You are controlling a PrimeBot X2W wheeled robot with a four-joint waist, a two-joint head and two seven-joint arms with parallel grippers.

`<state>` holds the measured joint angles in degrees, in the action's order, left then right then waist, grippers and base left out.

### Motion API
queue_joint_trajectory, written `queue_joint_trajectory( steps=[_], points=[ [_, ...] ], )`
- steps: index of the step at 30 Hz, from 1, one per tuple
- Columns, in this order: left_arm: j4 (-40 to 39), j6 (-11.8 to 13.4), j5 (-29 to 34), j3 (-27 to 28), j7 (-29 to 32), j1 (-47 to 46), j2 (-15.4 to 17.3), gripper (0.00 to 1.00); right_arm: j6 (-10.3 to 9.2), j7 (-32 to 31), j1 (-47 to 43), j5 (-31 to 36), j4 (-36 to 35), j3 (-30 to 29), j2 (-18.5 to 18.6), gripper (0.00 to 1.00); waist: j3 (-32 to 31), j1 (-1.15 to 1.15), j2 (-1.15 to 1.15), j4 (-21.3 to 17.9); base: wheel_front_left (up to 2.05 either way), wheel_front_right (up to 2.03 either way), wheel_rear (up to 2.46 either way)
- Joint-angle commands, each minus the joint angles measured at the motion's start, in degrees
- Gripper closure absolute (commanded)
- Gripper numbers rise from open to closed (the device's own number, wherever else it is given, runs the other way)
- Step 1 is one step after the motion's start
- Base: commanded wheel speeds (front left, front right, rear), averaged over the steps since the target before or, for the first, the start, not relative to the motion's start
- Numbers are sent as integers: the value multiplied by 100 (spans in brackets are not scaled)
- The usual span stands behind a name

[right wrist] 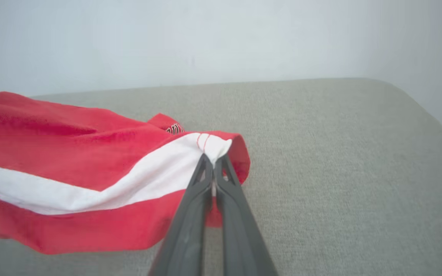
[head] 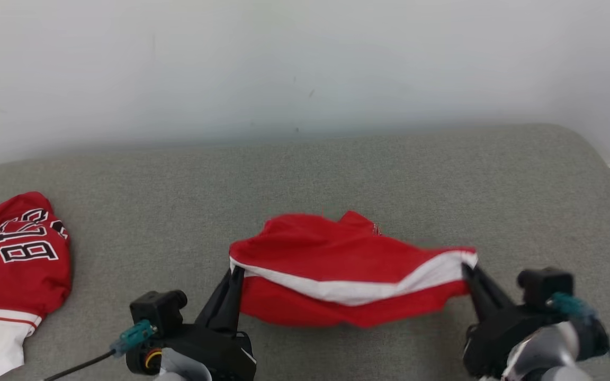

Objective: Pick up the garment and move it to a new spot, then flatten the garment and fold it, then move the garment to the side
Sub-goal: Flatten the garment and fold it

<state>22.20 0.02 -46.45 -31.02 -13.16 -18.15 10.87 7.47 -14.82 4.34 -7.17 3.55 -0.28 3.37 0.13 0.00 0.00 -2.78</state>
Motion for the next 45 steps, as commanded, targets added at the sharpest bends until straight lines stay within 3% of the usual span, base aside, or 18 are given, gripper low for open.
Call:
queue_joint_trajectory(
  steps=[1,6,12,13,14,18,30,31,32,39,42,45],
  points=[
    [-166,61,39,-14,65,104,86,100,6,-47,-72,-92,-216,-41,93,100,-17,0,0,-20,0,0,0],
    [-928,407,216,-145,405,359,319,100,6,-473,-391,-135,-716,-273,349,100,-26,0,0,14,0,0,0],
    [-668,653,391,-586,629,888,268,100,6,-441,-788,379,-106,-341,318,100,136,0,0,102,0,0,0],
    [-545,669,440,-663,629,934,243,100,6,-360,-786,456,52,-300,292,31,168,0,0,113,0,0,0],
    [-420,679,465,-712,599,961,199,100,6,-285,-771,533,213,-305,257,0,205,0,0,127,0,0,0],
    [20,614,455,-778,445,913,20,100,6,-98,-652,700,690,-267,150,0,282,0,0,182,0,0,0],
    [619,453,423,-832,252,733,-142,100,6,-163,-520,1168,1202,-449,26,2,217,0,0,191,0,0,0],
    [656,428,417,-836,242,728,-154,100,6,-170,-516,1183,1236,-420,20,22,205,0,0,189,0,0,0],
    [684,412,413,-837,229,715,-165,100,6,-174,-509,1188,1264,-400,18,49,195,0,0,187,0,0,0],
    [817,382,372,-831,182,653,-194,100,6,-154,-438,1213,1391,-276,-12,75,168,0,0,165,0,0,0],
    [849,359,348,-821,161,636,-203,100,6,-149,-434,1237,1423,-243,-19,100,158,0,0,164,0,0,0],
    [748,315,252,-718,87,624,-222,100,6,-71,-410,1059,1298,-151,-26,100,135,0,0,155,0,0,0]
  ],
)
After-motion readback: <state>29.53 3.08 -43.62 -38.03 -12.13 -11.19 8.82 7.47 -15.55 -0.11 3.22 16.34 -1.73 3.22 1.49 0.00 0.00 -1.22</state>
